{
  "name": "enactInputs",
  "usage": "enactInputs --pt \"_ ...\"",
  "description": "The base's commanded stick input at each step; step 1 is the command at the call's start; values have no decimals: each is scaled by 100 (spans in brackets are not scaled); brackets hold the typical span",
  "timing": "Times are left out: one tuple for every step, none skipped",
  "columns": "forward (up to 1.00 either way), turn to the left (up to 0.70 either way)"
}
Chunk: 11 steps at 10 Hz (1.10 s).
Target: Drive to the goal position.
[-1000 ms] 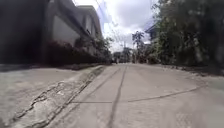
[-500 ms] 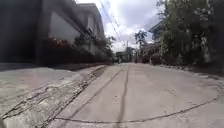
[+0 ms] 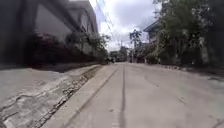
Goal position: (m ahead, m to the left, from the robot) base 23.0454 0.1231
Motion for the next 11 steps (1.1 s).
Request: enactInputs --pt "100 0" --pt "100 0" --pt "100 -1" --pt "100 -5" --pt "100 -31" --pt "100 -40" --pt "100 -40" --pt "100 -20" --pt "100 -6" --pt "100 0" --pt "100 0"
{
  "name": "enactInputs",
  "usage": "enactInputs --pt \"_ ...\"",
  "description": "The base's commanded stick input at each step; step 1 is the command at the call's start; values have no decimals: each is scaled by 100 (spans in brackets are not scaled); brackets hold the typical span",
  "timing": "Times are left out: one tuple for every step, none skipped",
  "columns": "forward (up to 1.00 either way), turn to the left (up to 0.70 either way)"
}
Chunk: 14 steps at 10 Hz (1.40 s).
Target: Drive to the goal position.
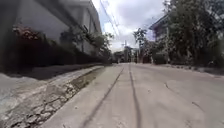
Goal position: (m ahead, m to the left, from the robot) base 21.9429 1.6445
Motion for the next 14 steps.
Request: enactInputs --pt "100 0" --pt "100 0" --pt "100 0" --pt "100 0" --pt "100 0" --pt "100 0" --pt "100 0" --pt "100 0" --pt "100 0" --pt "100 0" --pt "100 0" --pt "100 0" --pt "100 0" --pt "100 -14"
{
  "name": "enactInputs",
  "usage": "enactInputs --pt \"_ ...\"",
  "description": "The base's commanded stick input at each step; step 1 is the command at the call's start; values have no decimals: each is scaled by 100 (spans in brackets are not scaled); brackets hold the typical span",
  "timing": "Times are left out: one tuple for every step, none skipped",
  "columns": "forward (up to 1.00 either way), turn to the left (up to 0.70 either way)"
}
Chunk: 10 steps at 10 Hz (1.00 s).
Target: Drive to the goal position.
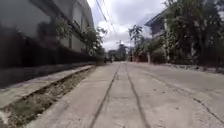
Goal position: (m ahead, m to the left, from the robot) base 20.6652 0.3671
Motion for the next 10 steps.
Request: enactInputs --pt "100 -38" --pt "100 -33" --pt "100 -15" --pt "100 0" --pt "100 0" --pt "100 0" --pt "100 0" --pt "100 0" --pt "100 0" --pt "100 0"
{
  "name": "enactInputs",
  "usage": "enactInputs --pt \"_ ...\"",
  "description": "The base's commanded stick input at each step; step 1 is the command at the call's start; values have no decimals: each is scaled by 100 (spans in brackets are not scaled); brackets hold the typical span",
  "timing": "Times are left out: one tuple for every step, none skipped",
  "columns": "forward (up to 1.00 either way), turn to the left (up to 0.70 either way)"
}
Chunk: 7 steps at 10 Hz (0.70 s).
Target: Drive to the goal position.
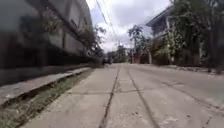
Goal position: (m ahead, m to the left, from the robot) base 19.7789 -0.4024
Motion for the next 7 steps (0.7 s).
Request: enactInputs --pt "100 0" --pt "100 0" --pt "100 0" --pt "100 0" --pt "100 -9" --pt "100 -23" --pt "100 -40"
